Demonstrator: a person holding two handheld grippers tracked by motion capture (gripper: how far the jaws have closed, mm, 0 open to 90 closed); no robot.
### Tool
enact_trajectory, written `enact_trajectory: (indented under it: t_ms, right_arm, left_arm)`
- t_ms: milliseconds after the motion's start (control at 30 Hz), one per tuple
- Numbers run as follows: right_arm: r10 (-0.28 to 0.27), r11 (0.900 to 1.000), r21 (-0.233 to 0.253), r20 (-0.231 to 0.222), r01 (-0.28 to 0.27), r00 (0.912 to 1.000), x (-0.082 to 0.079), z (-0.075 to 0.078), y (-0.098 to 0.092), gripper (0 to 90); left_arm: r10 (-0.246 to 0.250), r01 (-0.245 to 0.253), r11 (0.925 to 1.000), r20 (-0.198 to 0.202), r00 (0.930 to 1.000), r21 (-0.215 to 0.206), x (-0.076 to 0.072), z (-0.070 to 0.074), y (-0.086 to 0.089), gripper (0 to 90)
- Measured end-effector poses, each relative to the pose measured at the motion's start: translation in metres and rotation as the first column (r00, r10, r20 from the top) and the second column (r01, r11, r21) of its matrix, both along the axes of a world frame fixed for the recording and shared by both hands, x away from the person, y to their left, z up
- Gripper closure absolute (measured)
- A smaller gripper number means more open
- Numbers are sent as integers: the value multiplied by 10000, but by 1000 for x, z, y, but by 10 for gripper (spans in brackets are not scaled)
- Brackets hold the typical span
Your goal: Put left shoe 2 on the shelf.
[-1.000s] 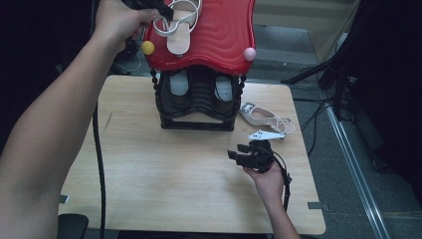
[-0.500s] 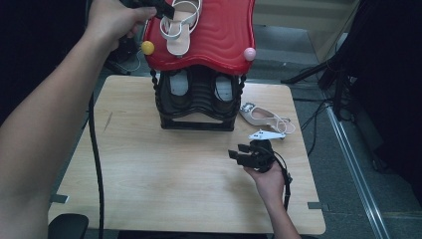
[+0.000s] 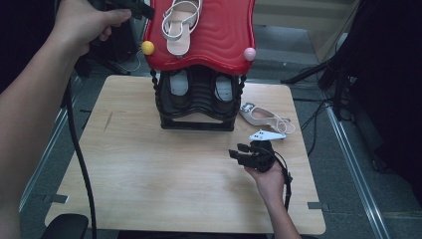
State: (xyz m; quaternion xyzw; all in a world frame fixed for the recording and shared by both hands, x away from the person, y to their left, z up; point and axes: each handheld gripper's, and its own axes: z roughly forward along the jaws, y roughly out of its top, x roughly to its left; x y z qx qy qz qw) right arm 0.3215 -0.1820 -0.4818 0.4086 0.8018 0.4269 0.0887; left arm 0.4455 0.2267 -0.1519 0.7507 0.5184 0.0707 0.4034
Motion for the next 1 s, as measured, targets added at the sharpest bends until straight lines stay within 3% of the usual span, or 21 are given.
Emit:
enact_trajectory:
  t_ms: [267, 400, 467, 833, 1000]
  right_arm:
    - [-99, 9997, 223, 15, 98, 10000, 0, 3, -3, 573]
    - [-62, 9986, 516, 8, 61, 10000, 0, 5, -5, 579]
    - [-126, 9993, 356, 22, 125, 9999, 0, 4, -6, 578]
    - [-296, 9996, 15, 244, 296, 9993, 1, 5, -9, 560]
    - [-368, 9993, -8, 274, 368, 9989, 1, 5, -10, 568]
  left_arm:
    - [234, -239, 9994, -198, 9995, -231, -4, -25, 25, 515]
    - [338, -339, 9991, -71, 9994, -248, -8, -37, 34, 514]
    - [328, -328, 9994, 3, 9995, -73, -10, -41, 36, 515]
    - [376, -392, 9982, -352, 9987, -453, -23, -80, 55, 485]
    - [339, -350, 9989, -365, 9988, -300, -28, -99, 60, 486]
